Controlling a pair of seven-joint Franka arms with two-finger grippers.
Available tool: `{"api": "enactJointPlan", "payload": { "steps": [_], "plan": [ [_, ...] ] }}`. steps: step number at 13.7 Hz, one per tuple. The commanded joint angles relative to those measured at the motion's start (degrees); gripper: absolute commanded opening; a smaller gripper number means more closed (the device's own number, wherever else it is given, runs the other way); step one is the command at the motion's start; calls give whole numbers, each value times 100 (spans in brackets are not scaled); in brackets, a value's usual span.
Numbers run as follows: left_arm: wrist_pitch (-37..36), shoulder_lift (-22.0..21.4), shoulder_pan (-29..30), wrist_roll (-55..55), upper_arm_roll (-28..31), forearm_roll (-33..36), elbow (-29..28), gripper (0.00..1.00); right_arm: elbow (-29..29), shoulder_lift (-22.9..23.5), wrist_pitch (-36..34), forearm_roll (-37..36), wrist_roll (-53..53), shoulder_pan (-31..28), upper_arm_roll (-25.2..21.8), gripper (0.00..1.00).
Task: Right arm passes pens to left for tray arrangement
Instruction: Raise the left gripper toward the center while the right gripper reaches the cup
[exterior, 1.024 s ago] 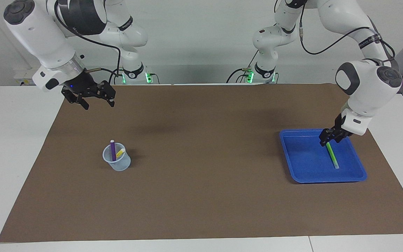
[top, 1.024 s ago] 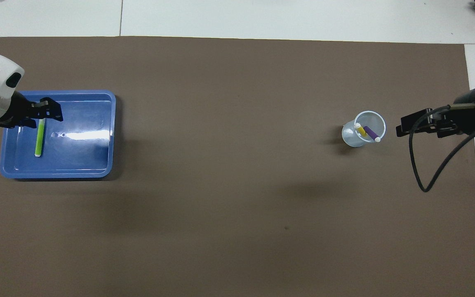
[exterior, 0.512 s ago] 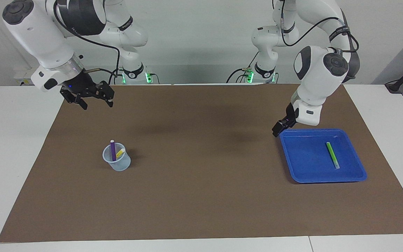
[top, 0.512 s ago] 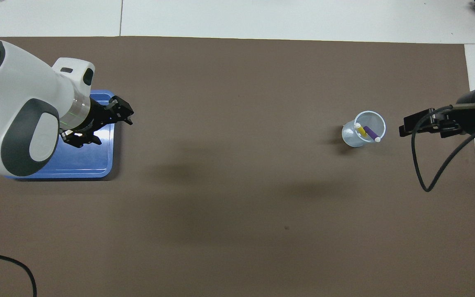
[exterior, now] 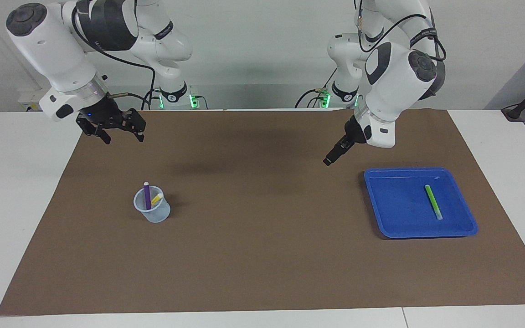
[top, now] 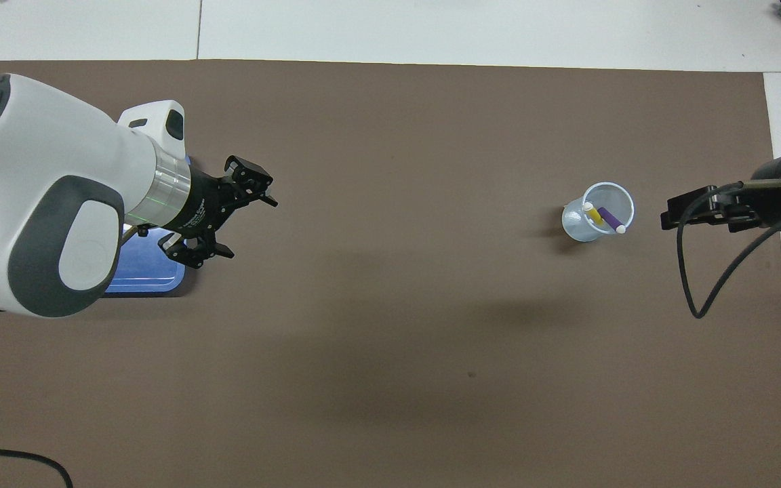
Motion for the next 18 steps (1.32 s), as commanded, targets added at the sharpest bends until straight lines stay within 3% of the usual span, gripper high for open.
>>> {"api": "enactJointPlan", "payload": {
  "steps": [1,5,9,12,15,18],
  "plan": [
    [106,-188,-31,-517,-85,-439,-62,100,-670,-338,636,-119,-404,-278,61,100],
    [317,-215,-241,-1370,-235,-458,-124,100,-681,21,1253,-547,-916,-271,78,100],
    [1247,-311,-725,-2144,-235,-458,-536,100,-645,689,1930,-602,-811,221,78,100],
    [1670,-312,-901,-2750,-235,-458,-615,100,-916,726,2019,-611,-731,240,87,99],
    [2276,-312,-1068,-3331,-243,-458,-870,100,-1557,497,2440,-611,-758,240,78,82],
    [2523,-294,-1156,-3727,-244,-467,-958,100,-1691,435,2476,-602,-924,187,78,61]
  ]
}}
